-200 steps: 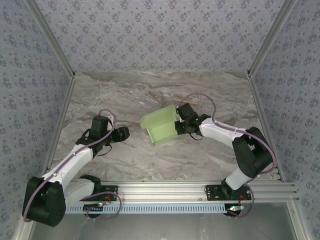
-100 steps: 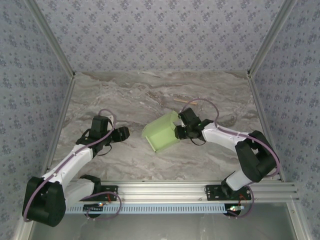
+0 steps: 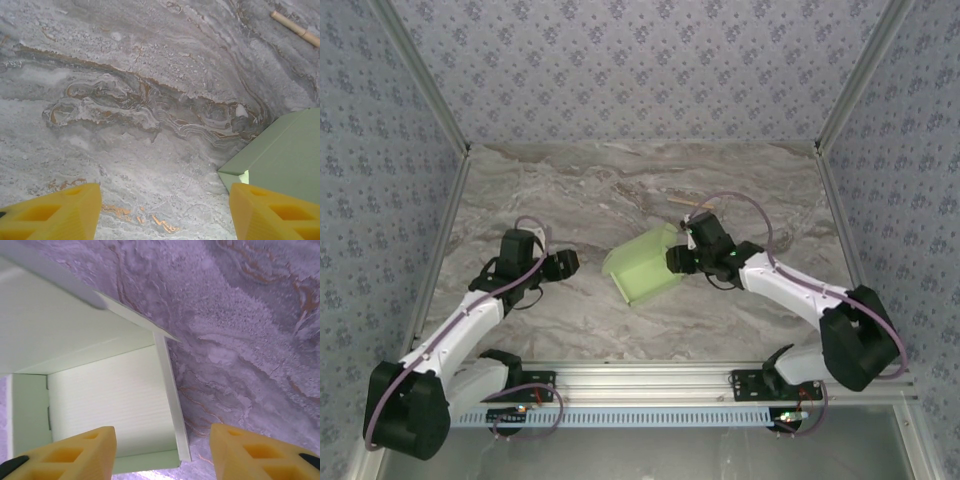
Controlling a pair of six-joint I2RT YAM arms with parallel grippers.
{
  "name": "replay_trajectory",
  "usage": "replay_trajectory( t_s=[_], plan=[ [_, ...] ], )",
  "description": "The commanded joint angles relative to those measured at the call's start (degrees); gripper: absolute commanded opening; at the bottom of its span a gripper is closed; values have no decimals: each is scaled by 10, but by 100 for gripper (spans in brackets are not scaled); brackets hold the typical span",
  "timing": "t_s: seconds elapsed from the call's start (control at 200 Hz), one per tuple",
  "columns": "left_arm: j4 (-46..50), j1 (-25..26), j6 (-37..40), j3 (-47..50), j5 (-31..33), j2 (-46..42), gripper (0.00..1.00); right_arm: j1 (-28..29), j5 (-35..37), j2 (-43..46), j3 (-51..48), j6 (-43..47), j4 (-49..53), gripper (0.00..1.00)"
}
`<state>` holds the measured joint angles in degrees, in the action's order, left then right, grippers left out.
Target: Fold the paper box
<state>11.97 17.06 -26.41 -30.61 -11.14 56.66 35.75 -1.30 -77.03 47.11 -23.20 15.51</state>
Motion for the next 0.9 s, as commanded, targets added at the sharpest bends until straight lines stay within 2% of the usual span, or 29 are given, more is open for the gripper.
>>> replay_trajectory(
  t_s=[0.0, 0.1, 0.22, 0.31, 0.42, 0.53, 0.64, 0.77, 0.894],
  plan=[
    [-6, 5, -1, -25, 0, -17, 68, -6, 10, 48, 16, 29, 42, 55],
    [-15, 5, -5, -33, 3, -23, 68, -34, 18, 84, 22, 42, 53, 56],
    [-26, 5, -10, -45, 4, -26, 69, -109, -14, 84, 45, 58, 48, 57],
    [-36, 5, -13, -52, 4, -26, 69, -169, -47, 25, 90, 77, 43, 59],
    [-48, 5, -16, -57, 2, -26, 70, -222, -75, -95, 183, 110, 57, 59],
    [-48, 5, -12, -63, 1, -26, 70, -239, -67, -214, 298, 157, 88, 61],
    [-47, 5, 1, -68, 1, -22, 72, -245, -89, -311, 388, 195, 110, 65],
    [-56, 5, 7, -74, -3, -13, 82, -244, -96, -393, 457, 236, 131, 68],
    [-69, 4, 6, -89, -36, 4, 94, -242, -101, -444, 500, 276, 150, 69]
  ],
)
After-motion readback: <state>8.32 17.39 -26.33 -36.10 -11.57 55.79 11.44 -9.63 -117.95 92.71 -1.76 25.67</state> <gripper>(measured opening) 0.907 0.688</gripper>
